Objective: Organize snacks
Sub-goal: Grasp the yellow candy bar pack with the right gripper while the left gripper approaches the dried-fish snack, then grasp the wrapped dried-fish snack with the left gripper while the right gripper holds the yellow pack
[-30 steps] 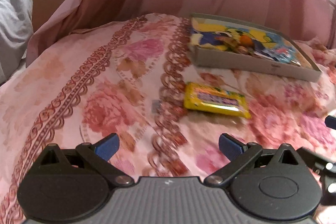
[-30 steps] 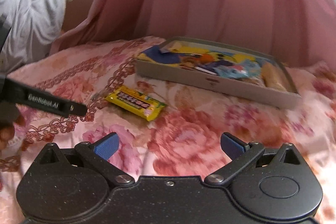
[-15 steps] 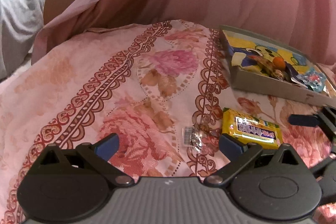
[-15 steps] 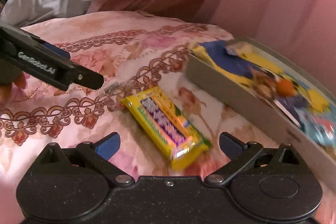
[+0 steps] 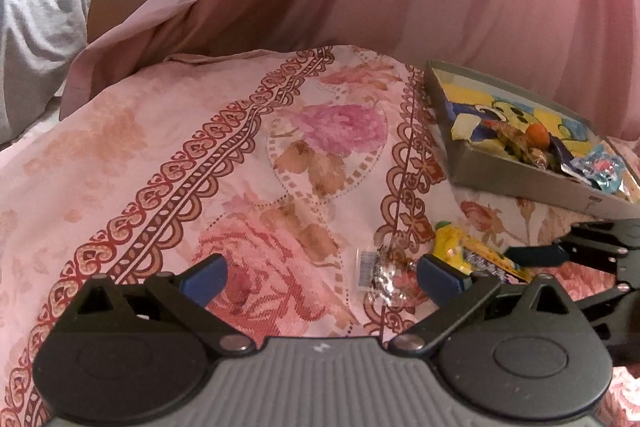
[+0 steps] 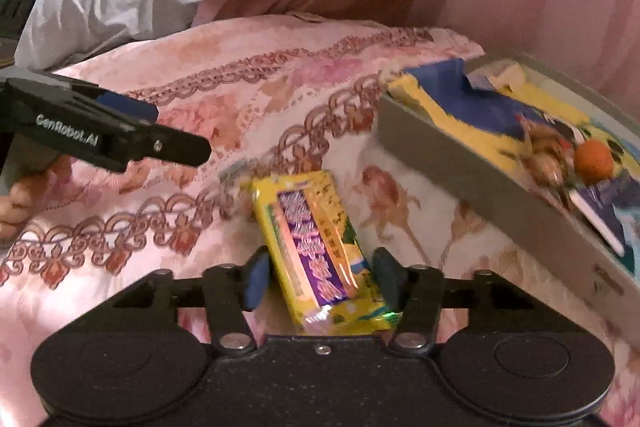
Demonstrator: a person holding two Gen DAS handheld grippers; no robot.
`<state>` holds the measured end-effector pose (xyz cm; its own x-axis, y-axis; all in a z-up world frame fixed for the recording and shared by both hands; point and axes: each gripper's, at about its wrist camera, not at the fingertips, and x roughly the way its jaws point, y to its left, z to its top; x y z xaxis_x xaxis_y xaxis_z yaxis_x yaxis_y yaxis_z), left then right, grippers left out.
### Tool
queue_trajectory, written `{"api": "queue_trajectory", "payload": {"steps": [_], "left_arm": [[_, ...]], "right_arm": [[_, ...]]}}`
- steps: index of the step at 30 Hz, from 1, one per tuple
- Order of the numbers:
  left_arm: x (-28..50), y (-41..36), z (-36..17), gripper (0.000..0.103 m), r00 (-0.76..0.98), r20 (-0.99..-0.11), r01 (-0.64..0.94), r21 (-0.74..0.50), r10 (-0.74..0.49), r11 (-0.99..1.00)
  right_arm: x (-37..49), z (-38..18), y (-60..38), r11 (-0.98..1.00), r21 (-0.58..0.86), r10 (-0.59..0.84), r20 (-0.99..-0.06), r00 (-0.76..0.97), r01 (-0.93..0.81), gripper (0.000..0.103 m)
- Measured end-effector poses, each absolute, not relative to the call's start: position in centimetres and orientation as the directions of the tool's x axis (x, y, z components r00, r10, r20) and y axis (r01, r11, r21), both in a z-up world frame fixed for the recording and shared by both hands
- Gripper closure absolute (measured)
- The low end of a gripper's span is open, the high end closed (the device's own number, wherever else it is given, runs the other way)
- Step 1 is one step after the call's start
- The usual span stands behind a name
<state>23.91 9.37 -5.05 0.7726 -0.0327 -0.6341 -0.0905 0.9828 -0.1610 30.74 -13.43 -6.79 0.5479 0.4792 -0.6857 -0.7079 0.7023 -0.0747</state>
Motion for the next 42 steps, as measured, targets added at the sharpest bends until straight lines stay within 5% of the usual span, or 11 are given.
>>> {"api": "queue_trajectory", "payload": {"steps": [14, 21, 25, 34, 42], "left_arm": [[23.1, 7.2, -5.0, 0.001, 0.788, -0.608, 0.05, -0.097, -0.099, 0.994], [24.0, 5.1, -4.8, 0.0, 0.76, -0.607, 0.26, -0.041, -0.231, 0.965], [26.4, 3.8, -4.9, 0.0, 0.733, -0.62, 0.407, 0.068, -0.28, 0.911], [30.3, 1.2, -6.4, 0.001, 0.509, -0.786, 0.7, 0.143, -0.349, 0.699], [30.5, 0.5, -6.4, 0.009, 0.335, -0.872, 0.721, -0.006, -0.356, 0.693]], "right_arm": [[23.1, -6.4, -21.3, 0.86, -0.005, 0.347, -0.727, 0.592, -0.51, 0.054], [18.4, -6.9, -23.7, 0.936, 0.103, 0.306, -0.709, 0.635, -0.336, 0.056], [18.4, -6.8, -22.7, 0.93, 0.051, 0.294, -0.698, 0.653, -0.365, 0.056], [19.9, -7.4, -21.9, 0.921, 0.092, 0.338, -0.67, 0.661, -0.377, 0.055], [20.1, -7.5, -21.9, 0.92, 0.128, 0.357, -0.663, 0.658, -0.37, 0.055]]}}
